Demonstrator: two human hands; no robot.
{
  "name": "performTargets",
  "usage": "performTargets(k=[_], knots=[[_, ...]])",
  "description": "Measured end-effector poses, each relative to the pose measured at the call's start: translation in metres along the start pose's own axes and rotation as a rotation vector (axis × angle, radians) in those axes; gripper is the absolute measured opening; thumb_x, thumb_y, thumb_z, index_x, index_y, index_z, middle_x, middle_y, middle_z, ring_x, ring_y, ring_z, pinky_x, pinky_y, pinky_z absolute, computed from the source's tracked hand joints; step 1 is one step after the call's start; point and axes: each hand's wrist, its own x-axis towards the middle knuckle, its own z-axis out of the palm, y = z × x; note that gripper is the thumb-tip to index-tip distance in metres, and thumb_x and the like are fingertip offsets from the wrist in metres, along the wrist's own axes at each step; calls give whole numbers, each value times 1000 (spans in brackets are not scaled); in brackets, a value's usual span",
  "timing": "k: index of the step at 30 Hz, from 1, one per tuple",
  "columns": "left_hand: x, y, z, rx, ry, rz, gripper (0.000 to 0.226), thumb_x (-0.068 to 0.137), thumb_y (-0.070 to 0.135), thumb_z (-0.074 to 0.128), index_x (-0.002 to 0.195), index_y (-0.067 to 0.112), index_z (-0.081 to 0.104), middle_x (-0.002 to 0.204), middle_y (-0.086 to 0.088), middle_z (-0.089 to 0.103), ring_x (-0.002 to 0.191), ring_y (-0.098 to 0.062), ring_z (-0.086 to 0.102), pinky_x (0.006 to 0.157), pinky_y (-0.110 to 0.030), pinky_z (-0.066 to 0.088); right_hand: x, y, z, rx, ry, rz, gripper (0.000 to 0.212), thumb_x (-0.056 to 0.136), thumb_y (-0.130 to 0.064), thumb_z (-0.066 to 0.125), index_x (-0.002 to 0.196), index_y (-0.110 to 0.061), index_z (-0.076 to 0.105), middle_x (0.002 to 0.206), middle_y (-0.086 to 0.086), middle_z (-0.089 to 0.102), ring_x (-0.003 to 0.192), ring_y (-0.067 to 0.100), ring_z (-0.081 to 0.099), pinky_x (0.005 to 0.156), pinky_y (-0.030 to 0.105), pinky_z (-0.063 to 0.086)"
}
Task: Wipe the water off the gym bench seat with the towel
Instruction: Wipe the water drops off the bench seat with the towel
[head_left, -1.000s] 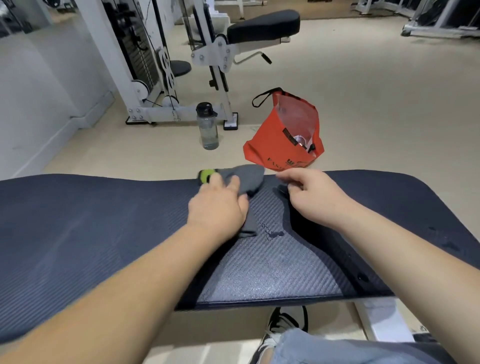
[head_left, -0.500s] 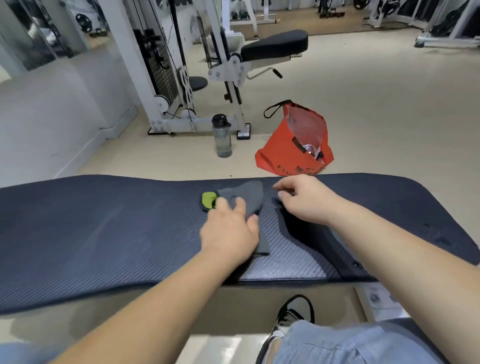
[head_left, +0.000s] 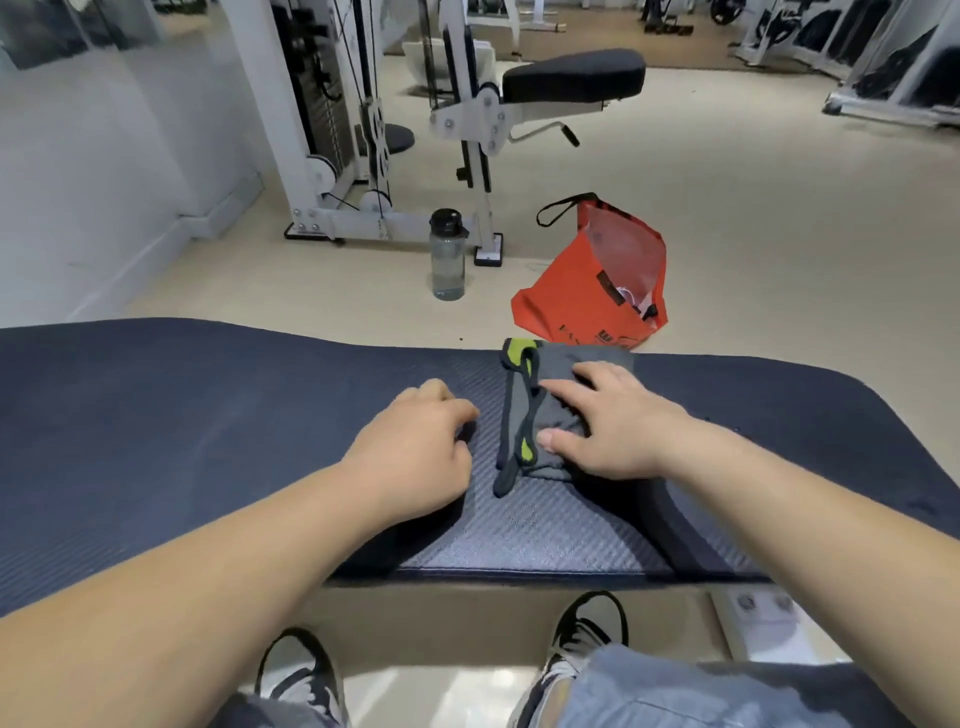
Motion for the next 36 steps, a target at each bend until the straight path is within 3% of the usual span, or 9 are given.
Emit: performTargets(k=[4, 8, 13, 19, 23, 26, 29, 33, 36], knots=[[11, 4, 5, 138, -72, 77, 38, 88, 23, 49, 123, 24, 61, 124, 1, 48, 116, -25, 44, 92, -43, 50, 9, 12, 0, -54, 34, 160, 75, 92, -74, 39, 158, -42, 24, 157, 6, 26, 151, 32, 14, 119, 54, 31], [18, 0, -1, 136, -103, 72, 38, 87, 27, 53, 125, 28, 58, 126, 0, 46, 118, -26, 43, 91, -42, 48, -18, -18, 11, -71, -6, 68, 79, 92, -71, 42, 160, -38, 21, 152, 10, 26, 148, 35, 15, 121, 52, 27], [17, 13, -7, 129, -146, 69, 34, 85, 26, 53, 118, 25, 59, 122, -2, 47, 119, -28, 44, 91, -45, 49, -72, -26, 31, -92, 89, -57, 71, 91, -70, 45, 156, -42, 34, 153, 1, 35, 149, 21, 25, 119, 36, 29], [8, 23, -4, 93, -177, 112, 29, 83, 20, 53, 111, 23, 61, 117, -1, 47, 116, -26, 45, 89, -46, 51, -72, 15, 13, -130, 20, 320, 72, 94, -73, 37, 158, -42, 25, 156, 3, 32, 149, 27, 26, 114, 46, 38], [7, 28, -3, 77, -119, 124, 25, 85, 19, 52, 107, 22, 63, 115, -1, 48, 114, -25, 46, 86, -42, 49, -67, -6, 29, -208, 99, 177, 70, 99, -61, 36, 159, -25, 28, 144, 14, 39, 139, 36, 34, 111, 41, 36], [14, 33, 2, 84, -13, 154, 23, 87, 22, 51, 107, 22, 63, 113, 0, 50, 112, -25, 48, 82, -41, 49, -63, -2, 33, -137, 112, 36, 71, 98, -63, 36, 161, -31, 25, 156, 11, 32, 149, 29, 25, 119, 40, 32], [22, 44, 10, 33, 18, 194, 24, 88, 24, 50, 108, 24, 64, 112, 2, 52, 111, -25, 49, 84, -42, 51, -59, 33, 29, -74, 174, 64, 65, 95, -69, 34, 156, -49, 27, 159, -4, 30, 150, 18, 26, 116, 40, 38], [30, 65, 23, -18, 23, 242, 26, 90, 25, 51, 112, 26, 65, 115, 5, 53, 113, -21, 49, 88, -42, 52, -56, 68, 23, -37, 155, 251, 64, 97, -68, 35, 157, -47, 27, 159, 2, 29, 151, 23, 23, 112, 43, 39], [35, 85, 31, -36, 56, 282, 26, 88, 23, 51, 110, 27, 65, 111, 6, 53, 111, -21, 50, 88, -43, 52, -72, 64, 32, -41, 116, 110, 70, 94, -70, 36, 159, -45, 26, 158, 7, 27, 151, 27, 20, 119, 40, 30]])
